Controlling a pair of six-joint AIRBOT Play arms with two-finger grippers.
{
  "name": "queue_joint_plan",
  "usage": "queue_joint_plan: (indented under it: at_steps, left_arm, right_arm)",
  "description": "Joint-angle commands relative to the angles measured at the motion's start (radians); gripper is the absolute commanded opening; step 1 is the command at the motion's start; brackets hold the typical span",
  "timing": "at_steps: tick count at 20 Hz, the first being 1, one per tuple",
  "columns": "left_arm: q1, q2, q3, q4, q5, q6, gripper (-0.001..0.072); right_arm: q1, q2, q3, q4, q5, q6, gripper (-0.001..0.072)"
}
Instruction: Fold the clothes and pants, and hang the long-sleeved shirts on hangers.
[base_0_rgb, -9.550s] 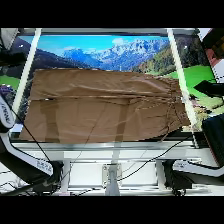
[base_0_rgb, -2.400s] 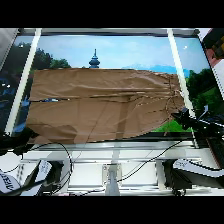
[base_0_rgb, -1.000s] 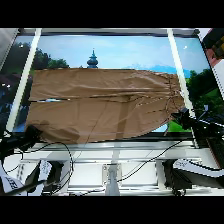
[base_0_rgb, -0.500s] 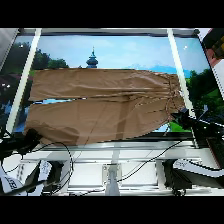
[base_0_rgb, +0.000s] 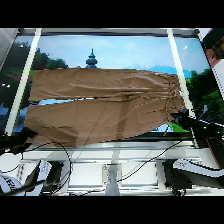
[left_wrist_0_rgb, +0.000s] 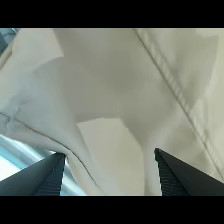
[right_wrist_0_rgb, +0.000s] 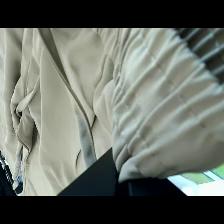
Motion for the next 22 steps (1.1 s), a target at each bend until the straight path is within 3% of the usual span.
queue_joint_plan:
  at_steps: [1,7,9,13,15,22]
  left_arm:
    - [0.001,-0.011,0.004,0.026,-0.014,-0.004,0.0623]
    - [0.001,-0.010,-0.032,0.144,-0.017,-0.045,0.0622]
    - [0.000,-0.010,-0.037,0.115,0.045,-0.045,0.0583]
    - [0.000,-0.011,-0.041,0.058,0.135,-0.045,0.0576]
    - [0.000,-0.011,-0.049,0.030,0.168,-0.044,0.0484]
    - [-0.001,-0.053,-0.088,0.014,0.186,-0.045,0.0484]
  right_arm:
    - [0.000,0.000,0.001,0.000,0.000,0.000,0.0041]
    - [0.000,0.000,0.001,0.000,0.000,0.000,0.0041]
    - [0.000,0.000,0.001,0.000,0.001,0.001,0.0041]
    - [0.000,0.000,0.001,0.000,0.000,0.001,0.0041]
    - [0.000,0.000,0.001,0.000,0.001,0.001,0.0041]
    - [0.000,0.000,0.001,0.000,0.001,0.001,0.0041]
